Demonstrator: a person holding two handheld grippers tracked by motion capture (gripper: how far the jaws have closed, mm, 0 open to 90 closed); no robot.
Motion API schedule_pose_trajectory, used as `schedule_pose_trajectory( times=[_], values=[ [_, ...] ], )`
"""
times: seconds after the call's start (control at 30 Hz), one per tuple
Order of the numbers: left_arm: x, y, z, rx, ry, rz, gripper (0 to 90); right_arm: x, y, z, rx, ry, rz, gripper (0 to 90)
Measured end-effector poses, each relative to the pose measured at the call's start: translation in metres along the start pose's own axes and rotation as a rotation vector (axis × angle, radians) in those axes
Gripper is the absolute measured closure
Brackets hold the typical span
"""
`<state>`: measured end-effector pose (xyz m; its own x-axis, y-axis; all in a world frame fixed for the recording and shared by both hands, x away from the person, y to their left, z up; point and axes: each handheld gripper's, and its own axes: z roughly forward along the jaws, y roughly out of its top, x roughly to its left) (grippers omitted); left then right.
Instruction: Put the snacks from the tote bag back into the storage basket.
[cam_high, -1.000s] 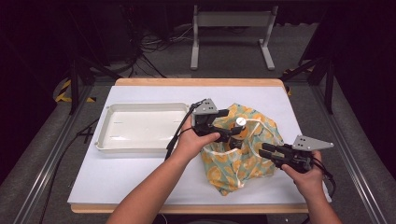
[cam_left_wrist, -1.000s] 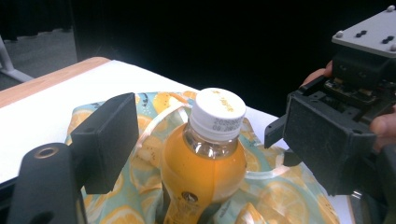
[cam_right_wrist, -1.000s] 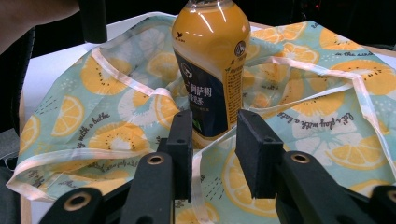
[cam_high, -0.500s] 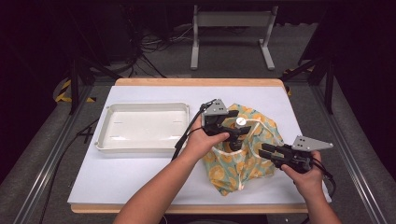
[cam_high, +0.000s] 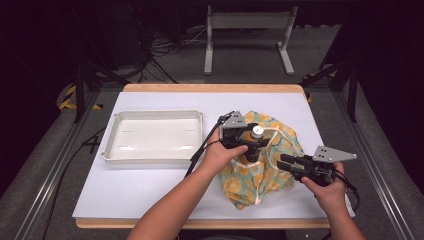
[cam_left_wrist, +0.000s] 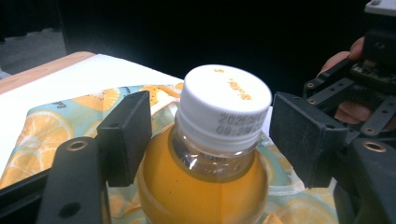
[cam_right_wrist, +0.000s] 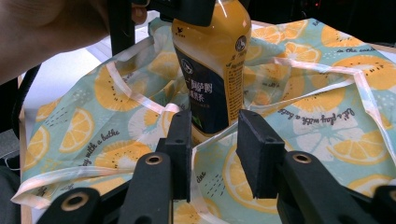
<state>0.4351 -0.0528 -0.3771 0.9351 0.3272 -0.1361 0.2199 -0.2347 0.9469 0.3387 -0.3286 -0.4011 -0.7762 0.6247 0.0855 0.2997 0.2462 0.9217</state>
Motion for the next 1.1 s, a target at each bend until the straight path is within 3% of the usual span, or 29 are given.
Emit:
schedule_pose_trajectory(
  times=[0.13,0.5,0.6,0.67,0.8,1.1],
  values=[
    [0.001,-0.001,-0.002,-0.006,0.016,0.028,37.9,0.0,0.0,0.0,-0.001,0.001,0.0,66.9],
    [-0.002,0.001,-0.005,-0.04,0.009,0.061,50.7,0.001,0.0,0.0,-0.002,0.003,0.002,66.9],
    [-0.004,0.004,-0.007,-0.028,0.021,0.108,58.2,0.001,0.0,0.0,-0.002,0.003,0.002,66.9],
    [-0.005,0.005,-0.007,-0.02,0.015,0.122,58.4,0.001,0.0,0.001,-0.003,0.003,0.001,66.9],
    [-0.003,0.007,-0.008,-0.011,0.001,0.112,58.5,0.001,0.0,0.001,-0.004,0.005,0.001,66.9],
    [-0.002,0.019,-0.016,-0.029,-0.022,0.118,58.5,0.001,-0.001,0.001,-0.004,0.005,0.002,66.8]
  ],
)
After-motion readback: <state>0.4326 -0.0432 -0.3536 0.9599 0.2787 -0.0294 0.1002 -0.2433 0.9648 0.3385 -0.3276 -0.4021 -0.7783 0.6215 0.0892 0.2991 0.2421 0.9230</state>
